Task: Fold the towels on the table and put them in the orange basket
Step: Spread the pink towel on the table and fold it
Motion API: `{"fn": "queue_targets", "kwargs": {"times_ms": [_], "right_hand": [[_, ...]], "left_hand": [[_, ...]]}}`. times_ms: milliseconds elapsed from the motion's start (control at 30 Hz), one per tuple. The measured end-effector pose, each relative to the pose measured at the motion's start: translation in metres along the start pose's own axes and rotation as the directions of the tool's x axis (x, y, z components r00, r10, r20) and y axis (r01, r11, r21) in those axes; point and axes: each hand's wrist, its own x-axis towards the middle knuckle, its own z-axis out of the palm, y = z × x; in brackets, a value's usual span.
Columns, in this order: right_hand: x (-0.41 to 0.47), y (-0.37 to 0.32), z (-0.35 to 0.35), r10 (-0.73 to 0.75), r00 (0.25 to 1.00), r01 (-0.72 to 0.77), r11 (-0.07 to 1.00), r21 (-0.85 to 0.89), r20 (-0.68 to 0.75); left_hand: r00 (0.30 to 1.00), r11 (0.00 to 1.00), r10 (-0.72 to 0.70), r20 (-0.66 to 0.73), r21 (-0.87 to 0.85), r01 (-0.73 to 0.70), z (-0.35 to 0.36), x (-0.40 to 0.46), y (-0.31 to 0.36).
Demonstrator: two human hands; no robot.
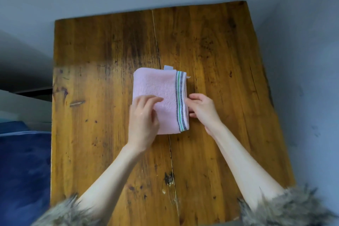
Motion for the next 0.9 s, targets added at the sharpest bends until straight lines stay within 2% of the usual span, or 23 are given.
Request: {"fn": "queue_targets", "kwargs": {"times_ms": [67, 233, 300, 333, 367, 433, 500, 567, 633, 700, 800, 900], "right_hand": [[-0.006, 0.006, 0.008, -0.036, 0.999, 0.035, 0.992, -0.121, -0.004], [-0.013, 0.024, 0.024, -0.121, 0.991, 0.101, 0.958, -0.27, -0.059], [-0.018, 0.032, 0.026, -0.135, 0.984, 0.09, 0.939, -0.331, -0.115], [-0.022, 0.036, 0.028, -0.207, 0.964, 0.125, 0.907, -0.402, -0.166], [-0.025, 0.037, 0.03, -0.339, 0.917, 0.194, 0.838, -0.509, -0.209], [-0.022, 0.036, 0.036, -0.618, 0.768, 0.343, 0.619, -0.706, -0.169], [-0.004, 0.029, 0.044, -0.733, 0.679, 0.418, 0.433, -0.799, -0.041], [0.019, 0.02, 0.05, -0.732, 0.68, 0.406, 0.335, -0.85, 0.037], [0.037, 0.016, 0.051, -0.69, 0.72, 0.373, 0.299, -0.879, 0.071], [0.047, 0.022, 0.045, -0.663, 0.743, 0.376, 0.292, -0.88, 0.098], [0.05, 0.033, 0.039, -0.665, 0.739, 0.415, 0.319, -0.852, 0.111], [0.052, 0.038, 0.04, -0.67, 0.735, 0.428, 0.339, -0.838, 0.104]], "left_hand": [[1.0, 0.987, 0.008, 0.005, 0.162, -0.009, -0.004, 0.001, -0.02], [0.948, 0.914, -0.029, 0.318, 0.392, -0.103, 0.012, 0.004, -0.044], [0.939, 0.887, -0.03, 0.343, 0.443, -0.134, 0.019, 0.003, -0.049], [0.941, 0.878, -0.022, 0.338, 0.457, -0.144, 0.021, 0.003, -0.051], [0.943, 0.872, -0.008, 0.332, 0.464, -0.155, 0.022, 0.003, -0.051], [0.95, 0.872, 0.024, 0.313, 0.457, -0.173, 0.022, 0.004, -0.05], [0.96, 0.884, 0.057, 0.275, 0.433, -0.177, 0.02, 0.008, -0.048], [0.968, 0.9, 0.083, 0.236, 0.401, -0.174, 0.019, 0.017, -0.045], [0.968, 0.909, 0.093, 0.231, 0.376, -0.177, 0.02, 0.03, -0.045], [0.961, 0.909, 0.087, 0.263, 0.374, -0.185, 0.021, 0.039, -0.049], [0.942, 0.881, 0.08, 0.325, 0.42, -0.219, 0.022, 0.041, -0.06], [0.943, 0.868, 0.094, 0.321, 0.437, -0.235, 0.026, 0.037, -0.065]]}}
